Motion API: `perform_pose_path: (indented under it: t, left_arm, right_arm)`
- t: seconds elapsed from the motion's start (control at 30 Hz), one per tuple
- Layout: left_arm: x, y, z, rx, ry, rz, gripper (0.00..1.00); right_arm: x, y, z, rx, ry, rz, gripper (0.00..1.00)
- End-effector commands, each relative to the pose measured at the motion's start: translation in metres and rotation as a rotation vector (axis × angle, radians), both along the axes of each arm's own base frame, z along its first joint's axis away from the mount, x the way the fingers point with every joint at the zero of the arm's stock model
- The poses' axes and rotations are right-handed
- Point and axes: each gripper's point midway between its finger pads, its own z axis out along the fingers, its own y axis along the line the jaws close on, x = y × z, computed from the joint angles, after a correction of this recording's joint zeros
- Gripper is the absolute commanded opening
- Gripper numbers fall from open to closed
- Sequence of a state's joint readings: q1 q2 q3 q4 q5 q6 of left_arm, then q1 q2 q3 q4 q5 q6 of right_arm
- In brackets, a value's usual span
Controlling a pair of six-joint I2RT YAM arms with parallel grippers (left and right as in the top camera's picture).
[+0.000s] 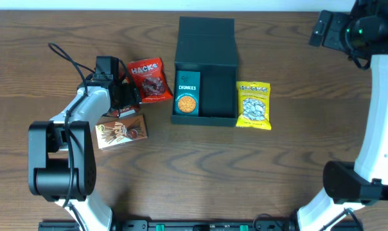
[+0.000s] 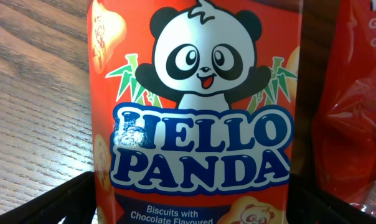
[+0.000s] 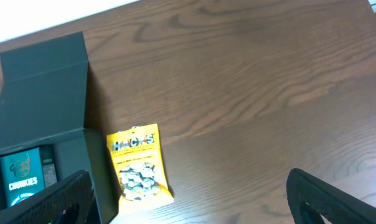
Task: Pack container
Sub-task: 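Grasp the red Hello Panda box with the left gripper, then carry the Hello Panda box into the green box and lower it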
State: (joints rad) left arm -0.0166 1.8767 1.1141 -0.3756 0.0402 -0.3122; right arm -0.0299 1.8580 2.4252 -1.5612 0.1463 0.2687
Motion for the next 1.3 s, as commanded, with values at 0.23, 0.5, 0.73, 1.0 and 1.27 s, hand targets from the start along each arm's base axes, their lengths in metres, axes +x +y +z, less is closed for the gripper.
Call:
perform_pose_path:
  t: [0.23,0.5,0.73,1.0,1.27]
  left_arm:
    - [0.003,0.006,-0.001,0.026,0.006,0.000,0.86]
    - [0.010,0.005,0.007,0.027,-0.013,-0.009,0.87]
    - [0.024,0.005,0.031,0.046,-0.029,-0.057,0.87]
    - [0.040,-0.018,0.061,0.034,-0.058,-0.141,0.87]
    - [0.054,-0.085,0.105,0.036,-0.127,-0.304,0.87]
  right_arm:
    - [0.000,-0.009,-0.003,-0.004,0.010,-0.008,0.99]
    - [0.001,-0.009,-0.002,-0.004,0.005,-0.009,0.99]
    - [0.001,-0.009,-0.002,-0.005,0.005,-0.008,0.99]
    - [0.001,-0.017,-0.001,-0.019,0.003,-0.023,0.99]
    - [-0.005,-0.050,-0.001,-0.019,0.004,-0.107,0.99]
